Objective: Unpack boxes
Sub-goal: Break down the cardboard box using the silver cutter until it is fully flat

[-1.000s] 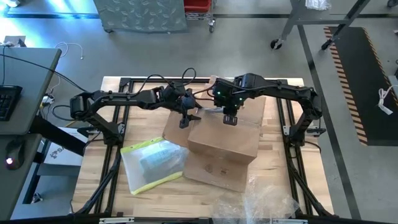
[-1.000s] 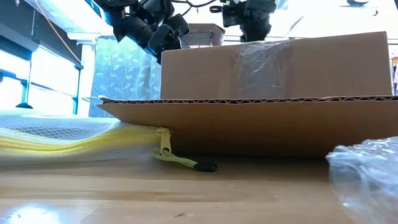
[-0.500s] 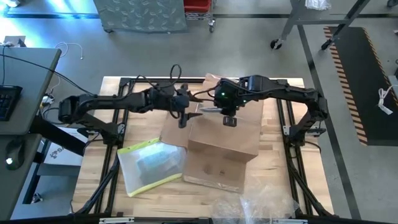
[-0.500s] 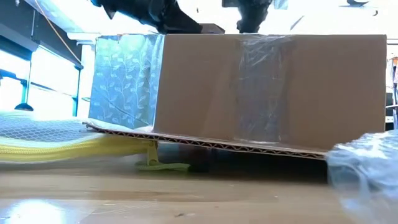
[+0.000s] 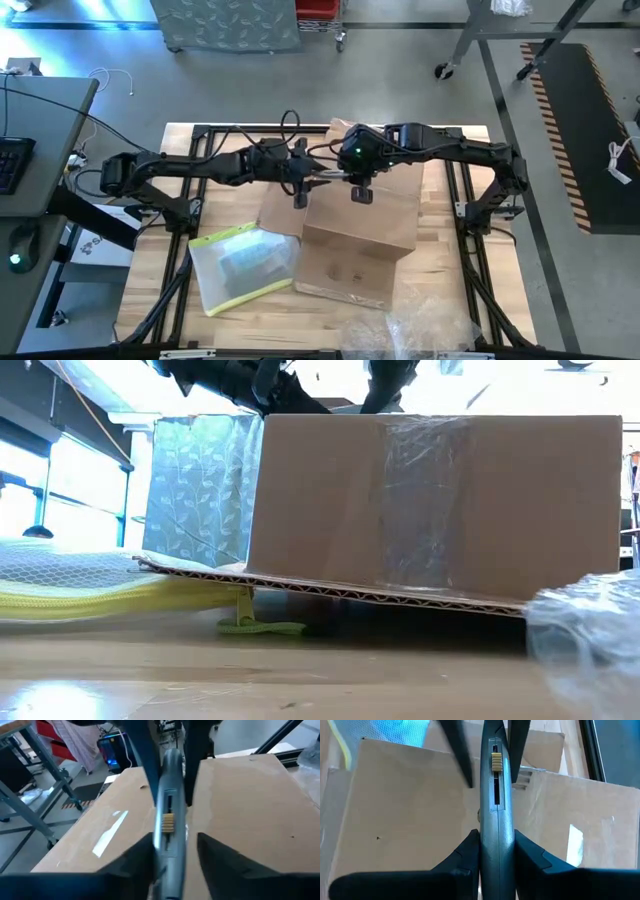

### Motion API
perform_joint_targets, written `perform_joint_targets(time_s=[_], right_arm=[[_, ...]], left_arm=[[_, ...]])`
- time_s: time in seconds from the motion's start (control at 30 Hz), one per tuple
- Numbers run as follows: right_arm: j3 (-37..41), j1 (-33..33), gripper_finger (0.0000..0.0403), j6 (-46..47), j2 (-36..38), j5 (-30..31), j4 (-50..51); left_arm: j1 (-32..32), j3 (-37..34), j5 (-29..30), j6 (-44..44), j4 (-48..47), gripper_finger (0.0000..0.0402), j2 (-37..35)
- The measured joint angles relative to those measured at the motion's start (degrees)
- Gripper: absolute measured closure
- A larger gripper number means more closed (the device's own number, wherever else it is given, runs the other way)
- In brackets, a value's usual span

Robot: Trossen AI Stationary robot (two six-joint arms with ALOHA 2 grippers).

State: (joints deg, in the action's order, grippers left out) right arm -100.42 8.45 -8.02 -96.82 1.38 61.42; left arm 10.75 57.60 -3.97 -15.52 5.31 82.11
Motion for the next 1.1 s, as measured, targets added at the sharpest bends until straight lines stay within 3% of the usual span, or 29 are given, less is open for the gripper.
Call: perform_joint_targets(time_s=[0.1,0.27,0.5,0.63,0.77,0.9,1.0,1.1], right_arm=[[0.0,-0.1,0.0344,-0.9,0.0,0.1,0.0],[0.0,-0.1,0.0337,-2.5,0.0,-0.2,0.1],[0.1,0.1,0.0229,-5.8,5.3,5.3,4.4],[8.5,2.3,0.0204,-5.9,15.0,5.7,-3.0],[25.6,4.0,0.0199,-5.2,28.7,4.3,-19.0],[45.0,3.6,0.0198,0.1,39.3,-1.8,-47.3],[58.0,1.9,0.0197,3.6,41.5,-8.2,-76.0],[67.7,-0.2,0.0197,3.1,38.0,-9.9,-102.6]], left_arm=[[0.0,0.1,-0.6,1.6,-0.7,0.0344,-0.1],[0.0,0.1,-0.7,5.3,-1.1,0.0349,-0.1],[0.3,0.1,2.4,8.5,-5.4,0.0349,-2.1],[0.9,0.1,5.7,9.4,-6.3,0.0349,-5.7],[-0.1,0.1,5.7,9.3,-3.5,0.0349,-9.2],[-1.4,0.1,1.7,9.4,3.7,0.0349,-10.9],[-2.8,0.1,-1.2,9.5,10.6,0.0349,-10.4],[-4.6,0.1,-1.7,9.5,16.0,0.0349,-9.8]])
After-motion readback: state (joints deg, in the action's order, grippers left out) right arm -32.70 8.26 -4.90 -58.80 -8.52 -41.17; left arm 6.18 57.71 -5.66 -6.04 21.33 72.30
